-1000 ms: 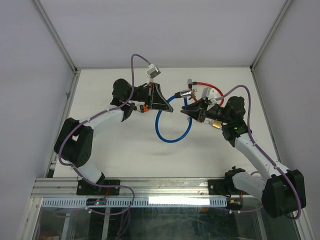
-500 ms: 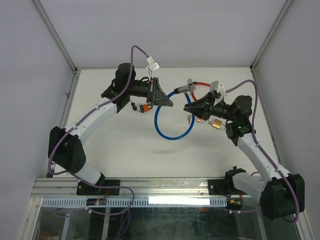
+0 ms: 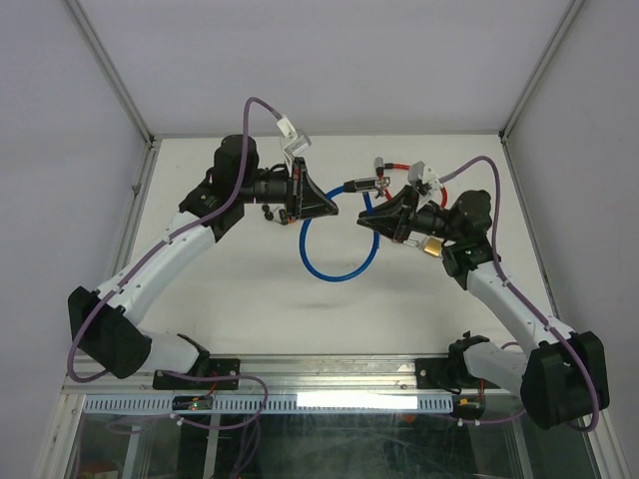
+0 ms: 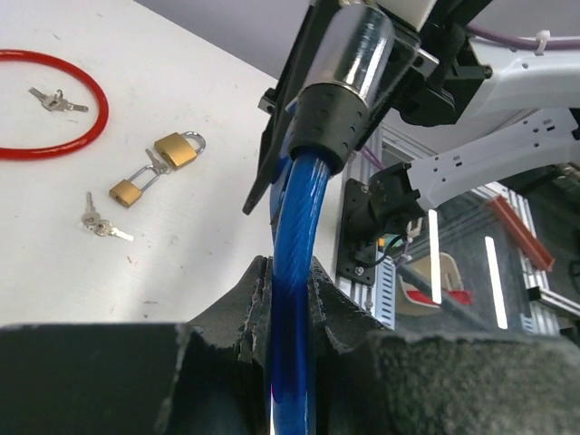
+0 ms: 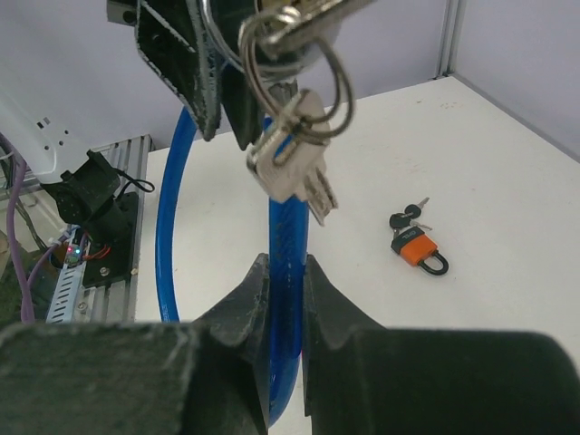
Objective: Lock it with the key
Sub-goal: Lock the lock.
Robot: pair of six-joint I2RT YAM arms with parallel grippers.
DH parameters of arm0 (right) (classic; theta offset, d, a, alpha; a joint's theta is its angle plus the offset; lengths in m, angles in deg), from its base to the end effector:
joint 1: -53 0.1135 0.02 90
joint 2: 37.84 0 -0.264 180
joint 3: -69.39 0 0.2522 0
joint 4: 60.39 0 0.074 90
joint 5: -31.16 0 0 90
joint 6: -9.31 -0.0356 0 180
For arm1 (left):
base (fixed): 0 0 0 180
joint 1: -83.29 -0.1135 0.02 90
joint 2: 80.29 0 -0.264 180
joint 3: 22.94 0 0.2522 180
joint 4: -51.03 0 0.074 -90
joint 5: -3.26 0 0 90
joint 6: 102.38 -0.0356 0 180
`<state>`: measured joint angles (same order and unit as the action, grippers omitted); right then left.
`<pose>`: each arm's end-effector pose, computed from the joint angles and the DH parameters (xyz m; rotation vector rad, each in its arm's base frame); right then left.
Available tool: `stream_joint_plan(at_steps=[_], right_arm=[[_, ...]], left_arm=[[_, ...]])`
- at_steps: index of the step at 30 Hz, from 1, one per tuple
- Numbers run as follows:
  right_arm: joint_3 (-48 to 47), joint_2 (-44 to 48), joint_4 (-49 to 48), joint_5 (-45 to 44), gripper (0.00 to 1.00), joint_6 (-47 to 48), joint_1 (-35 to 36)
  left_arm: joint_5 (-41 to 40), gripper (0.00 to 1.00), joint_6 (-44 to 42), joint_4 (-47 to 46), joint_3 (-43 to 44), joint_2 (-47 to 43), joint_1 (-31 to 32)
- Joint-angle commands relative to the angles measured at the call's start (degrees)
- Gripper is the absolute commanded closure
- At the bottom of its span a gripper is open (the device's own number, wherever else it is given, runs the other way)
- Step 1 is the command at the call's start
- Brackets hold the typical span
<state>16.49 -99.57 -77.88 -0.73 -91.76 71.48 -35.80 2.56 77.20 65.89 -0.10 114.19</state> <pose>0.2142 0.1034 0.3213 -0.9530 1.2837 1.1197 0.2572 -0.1862 0.3825 0.9111 1.7711 -1.3617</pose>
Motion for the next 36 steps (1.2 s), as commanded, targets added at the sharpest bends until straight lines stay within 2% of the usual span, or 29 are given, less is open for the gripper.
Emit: stream_joint_plan(at_steps=[1, 6, 9, 12, 26, 36], right_arm=[[-0.2, 0.3, -8.4, 4.4, 1.0, -2.4, 2.0], [2.8, 1.2, -16.1, 4.1, 1.0, -6.4, 0.9], [4.7, 1.3, -23.6, 4.2, 1.0, -11.2, -0.1], [5.4, 1.2, -26.4, 4.4, 1.0, -12.9, -0.3], [5.6, -0.1, -26.7, 3.9, 1.0, -13.2, -0.3], [5.6, -0.4, -26.2, 3.3, 1.0, -13.8, -0.9]], left_arm=[[-9.9, 1.0, -7.5, -5.2, -2.8, -4.4, 1.3], [-6.5, 0.92, -6.6, -7.8, -4.2, -4.8, 1.4], [-3.5, 0.9, -4.5, -9.4, -4.6, -3.9, 1.4], [-1.7, 0.89, -2.6, -11.2, -4.9, -3.2, 1.4], [2.3, 0.79, 2.8, -19.1, -7.7, -4.7, 1.4], [2.9, 0.62, 4.0, -22.6, -9.6, -6.6, 1.3]])
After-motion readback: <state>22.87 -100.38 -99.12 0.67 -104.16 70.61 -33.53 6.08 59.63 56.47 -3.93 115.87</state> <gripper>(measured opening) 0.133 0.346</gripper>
